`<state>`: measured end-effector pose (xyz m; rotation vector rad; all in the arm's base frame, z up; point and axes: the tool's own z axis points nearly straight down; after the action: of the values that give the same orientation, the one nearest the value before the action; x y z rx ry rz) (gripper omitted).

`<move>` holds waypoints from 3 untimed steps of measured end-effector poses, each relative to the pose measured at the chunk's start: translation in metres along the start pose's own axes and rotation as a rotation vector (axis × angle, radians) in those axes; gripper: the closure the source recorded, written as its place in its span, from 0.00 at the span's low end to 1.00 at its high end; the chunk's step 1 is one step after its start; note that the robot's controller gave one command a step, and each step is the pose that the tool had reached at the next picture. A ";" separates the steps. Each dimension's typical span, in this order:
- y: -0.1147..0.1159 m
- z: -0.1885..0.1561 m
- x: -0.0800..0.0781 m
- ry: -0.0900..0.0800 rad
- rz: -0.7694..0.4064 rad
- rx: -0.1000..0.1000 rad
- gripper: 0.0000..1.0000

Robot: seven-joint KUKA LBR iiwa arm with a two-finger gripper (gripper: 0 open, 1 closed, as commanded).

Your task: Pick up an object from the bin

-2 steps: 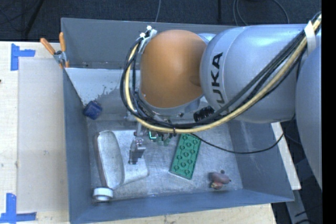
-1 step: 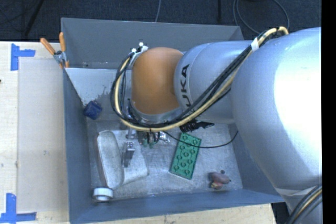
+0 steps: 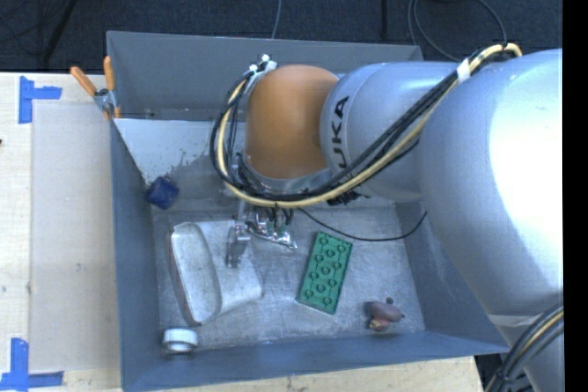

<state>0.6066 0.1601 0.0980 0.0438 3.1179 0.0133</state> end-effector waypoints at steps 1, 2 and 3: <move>0.001 0.002 -0.010 0.027 -0.009 0.006 0.00; 0.000 0.000 -0.004 0.010 0.008 0.001 0.00; -0.107 -0.013 -0.001 0.024 -0.303 0.007 0.00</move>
Offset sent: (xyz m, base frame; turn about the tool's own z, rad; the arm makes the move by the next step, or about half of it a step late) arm 0.0070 -0.0023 -0.0114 -0.0077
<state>0.6044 0.0535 0.1098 -0.4302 3.1111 -0.0025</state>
